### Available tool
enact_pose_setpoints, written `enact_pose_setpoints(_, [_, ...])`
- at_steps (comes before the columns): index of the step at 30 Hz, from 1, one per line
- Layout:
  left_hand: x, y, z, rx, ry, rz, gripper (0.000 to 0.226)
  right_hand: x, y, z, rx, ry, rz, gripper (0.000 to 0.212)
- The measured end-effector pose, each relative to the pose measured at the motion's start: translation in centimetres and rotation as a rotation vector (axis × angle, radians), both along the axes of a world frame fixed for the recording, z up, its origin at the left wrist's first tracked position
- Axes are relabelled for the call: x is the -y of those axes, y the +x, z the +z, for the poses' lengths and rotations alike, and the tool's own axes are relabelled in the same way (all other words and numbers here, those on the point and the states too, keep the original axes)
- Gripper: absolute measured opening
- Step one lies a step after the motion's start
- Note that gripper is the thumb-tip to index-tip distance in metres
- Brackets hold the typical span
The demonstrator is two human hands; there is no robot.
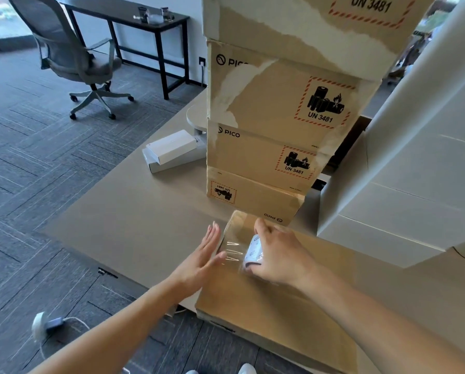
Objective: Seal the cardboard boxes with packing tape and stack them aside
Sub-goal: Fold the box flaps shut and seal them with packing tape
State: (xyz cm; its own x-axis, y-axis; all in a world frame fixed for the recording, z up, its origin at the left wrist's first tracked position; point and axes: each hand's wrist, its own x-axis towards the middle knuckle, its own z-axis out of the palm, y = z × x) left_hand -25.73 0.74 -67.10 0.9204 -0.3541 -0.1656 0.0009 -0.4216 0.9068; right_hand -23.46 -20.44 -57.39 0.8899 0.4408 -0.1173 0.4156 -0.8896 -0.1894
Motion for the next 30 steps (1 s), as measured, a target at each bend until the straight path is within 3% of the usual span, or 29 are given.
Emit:
enact_pose_setpoints(2, [0.4, 0.1, 0.1, 0.228, 0.396, -0.169, 0.125, 0.2, 0.0, -0.2, 0.018, -0.032, 0.035, 0.068])
enact_pose_setpoints(4, [1.0, 0.2, 0.5, 0.334, 0.619, -0.207, 0.136, 0.4, 0.0, -0.2, 0.034, -0.053, 0.052, 0.066])
enact_pose_setpoints(8, [1.9, 0.1, 0.1, 0.365, 0.762, -0.256, 0.131, 1.7, -0.5, -0.6, 0.056, -0.012, 0.012, 0.069])
enact_pose_setpoints(12, [1.9, 0.0, 0.3, 0.435, 0.805, -0.295, 0.121, 3.5, -2.6, -3.1, -0.078, 0.481, -0.161, 0.091])
enact_pose_setpoints(15, [1.8, 0.0, 0.2, 0.476, 0.818, -0.305, 0.117, 3.6, -3.4, -4.5, -0.033, 0.762, -0.345, 0.071])
enact_pose_setpoints(17, [1.7, 0.0, 0.2, 0.547, 0.855, -0.296, 0.113, 3.5, -3.6, -4.7, 0.015, 0.74, -0.334, 0.059])
enact_pose_setpoints(26, [2.1, -0.3, 0.3, 0.532, 0.982, -0.32, 0.112, 6.5, -3.7, -2.1, 0.04, 0.434, -0.293, 0.068])
enact_pose_setpoints(30, [2.4, -0.3, 0.3, 0.551, 0.98, -0.335, 0.112, 7.0, -3.7, -1.7, 0.065, 0.245, -0.31, 0.063])
